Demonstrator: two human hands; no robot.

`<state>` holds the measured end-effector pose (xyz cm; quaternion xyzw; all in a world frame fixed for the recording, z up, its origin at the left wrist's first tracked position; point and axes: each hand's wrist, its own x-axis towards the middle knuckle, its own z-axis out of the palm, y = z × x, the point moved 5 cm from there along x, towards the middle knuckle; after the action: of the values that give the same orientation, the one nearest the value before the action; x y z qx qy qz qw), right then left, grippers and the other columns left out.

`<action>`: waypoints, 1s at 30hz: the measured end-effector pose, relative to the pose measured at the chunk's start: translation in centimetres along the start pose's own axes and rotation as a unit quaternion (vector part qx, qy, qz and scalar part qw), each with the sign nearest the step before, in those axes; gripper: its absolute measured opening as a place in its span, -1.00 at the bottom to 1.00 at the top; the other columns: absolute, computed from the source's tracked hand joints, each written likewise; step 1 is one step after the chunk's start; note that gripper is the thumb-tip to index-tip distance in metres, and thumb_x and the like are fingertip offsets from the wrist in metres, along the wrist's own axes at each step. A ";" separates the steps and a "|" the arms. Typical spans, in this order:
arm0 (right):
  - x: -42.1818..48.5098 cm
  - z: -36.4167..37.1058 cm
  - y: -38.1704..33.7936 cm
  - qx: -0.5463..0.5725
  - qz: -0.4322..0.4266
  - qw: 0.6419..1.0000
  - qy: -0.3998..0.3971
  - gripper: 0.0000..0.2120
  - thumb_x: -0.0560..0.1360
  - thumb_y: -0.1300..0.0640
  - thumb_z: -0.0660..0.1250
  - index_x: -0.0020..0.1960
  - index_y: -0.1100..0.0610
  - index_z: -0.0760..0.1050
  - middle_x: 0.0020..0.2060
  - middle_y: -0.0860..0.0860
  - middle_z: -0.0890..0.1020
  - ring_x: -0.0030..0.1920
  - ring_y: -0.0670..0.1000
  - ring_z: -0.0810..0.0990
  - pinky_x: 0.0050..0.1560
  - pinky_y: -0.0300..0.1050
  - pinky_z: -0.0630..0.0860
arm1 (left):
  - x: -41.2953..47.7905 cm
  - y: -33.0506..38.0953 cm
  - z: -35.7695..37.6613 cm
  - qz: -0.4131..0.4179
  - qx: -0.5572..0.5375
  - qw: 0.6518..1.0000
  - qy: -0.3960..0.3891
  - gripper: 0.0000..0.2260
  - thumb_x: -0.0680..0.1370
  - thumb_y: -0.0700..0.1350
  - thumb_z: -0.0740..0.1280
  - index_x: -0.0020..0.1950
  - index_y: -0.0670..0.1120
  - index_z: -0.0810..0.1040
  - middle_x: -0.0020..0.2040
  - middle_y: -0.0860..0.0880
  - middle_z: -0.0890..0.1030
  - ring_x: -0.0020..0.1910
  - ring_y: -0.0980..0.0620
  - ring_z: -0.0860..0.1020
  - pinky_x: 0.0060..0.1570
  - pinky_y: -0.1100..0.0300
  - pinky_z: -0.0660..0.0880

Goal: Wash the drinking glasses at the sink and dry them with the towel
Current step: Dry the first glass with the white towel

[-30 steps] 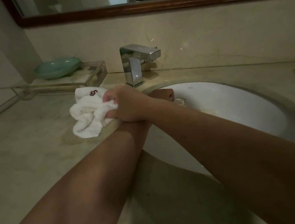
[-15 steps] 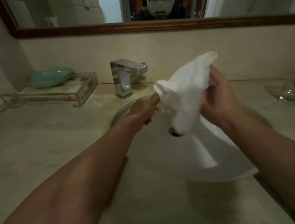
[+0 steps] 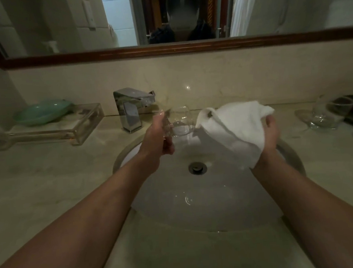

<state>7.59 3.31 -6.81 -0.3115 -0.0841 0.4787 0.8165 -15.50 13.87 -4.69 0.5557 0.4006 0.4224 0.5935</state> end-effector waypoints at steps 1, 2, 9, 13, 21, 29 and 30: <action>0.5 0.2 0.2 0.041 0.006 0.999 -0.003 -0.53 0.63 -0.24 0.14 0.33 0.03 0.54 0.16 0.06 0.70 0.23 0.16 0.64 0.25 0.06 0.55 | -0.1 0.1 0.1 0.009 0.004 1.000 -0.002 -0.51 0.66 0.30 0.10 -0.02 -0.11 0.49 -0.38 -0.06 0.47 -0.45 -0.02 0.45 -0.42 0.15 0.43; 0.0 1.3 0.7 0.059 0.028 0.997 -0.031 -0.55 0.63 -0.18 0.18 0.35 0.08 0.54 0.18 0.11 0.69 0.23 0.19 0.63 0.30 0.09 0.52 | -0.3 0.3 0.3 0.026 0.025 0.999 -0.007 -0.52 0.66 0.29 0.09 -0.02 -0.12 0.48 -0.37 -0.08 0.48 -0.44 -0.03 0.45 -0.40 0.14 0.43; -2.4 5.6 3.9 -0.068 0.113 0.970 -0.202 -0.54 0.70 -0.03 0.08 0.49 0.20 0.39 0.37 0.20 0.51 0.38 0.20 0.49 0.43 0.11 0.40 | -1.9 0.7 2.6 0.171 0.186 0.965 -0.073 -0.56 0.65 0.28 0.13 0.18 -0.10 0.42 -0.25 -0.04 0.60 -0.43 -0.02 0.53 -0.38 0.14 0.46; -1.7 6.1 3.9 -0.168 0.063 0.956 -0.230 -0.41 0.64 -0.20 0.18 0.43 0.26 0.43 0.20 0.24 0.57 0.22 0.21 0.56 0.31 0.14 0.48 | -2.5 1.4 2.7 0.218 0.205 0.952 -0.071 -0.67 0.64 0.25 0.14 0.14 0.00 0.42 -0.33 0.00 0.60 -0.47 0.03 0.52 -0.40 0.17 0.49; -2.3 6.7 4.1 -0.293 -0.032 0.936 -0.193 -0.45 0.57 -0.26 0.28 0.31 0.16 0.53 0.11 0.32 0.64 0.04 0.28 0.67 -0.03 0.30 0.62 | -1.3 0.9 2.3 0.129 0.149 0.980 -0.039 -0.61 0.71 0.18 0.08 0.00 -0.10 0.47 -0.29 -0.08 0.51 -0.46 0.01 0.44 -0.45 0.17 0.39; -2.2 5.1 1.7 -0.456 -0.188 0.861 -0.122 -0.63 0.46 -0.07 0.51 0.17 0.04 0.53 0.03 0.06 0.64 0.01 0.12 0.66 -0.09 0.09 0.71 | -0.3 -0.6 1.4 -0.066 -0.002 0.996 -0.057 -0.50 0.63 0.32 0.07 -0.01 -0.10 0.50 -0.39 -0.01 0.38 -0.48 0.04 0.30 -0.46 0.25 0.29; -2.5 5.3 1.7 -0.463 -0.204 0.852 -0.133 -0.66 0.47 -0.08 0.51 0.15 0.05 0.54 0.01 0.05 0.64 0.00 0.11 0.66 -0.09 0.07 0.70 | -0.3 -0.5 1.3 -0.058 0.024 0.996 -0.062 -0.49 0.63 0.32 0.06 -0.01 -0.10 0.50 -0.39 -0.01 0.36 -0.48 0.03 0.30 -0.46 0.24 0.28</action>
<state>2.73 4.09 -3.24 -0.5632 -0.4651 0.2441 0.6379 -14.34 13.19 -5.12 0.5704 0.4047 0.3423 0.6275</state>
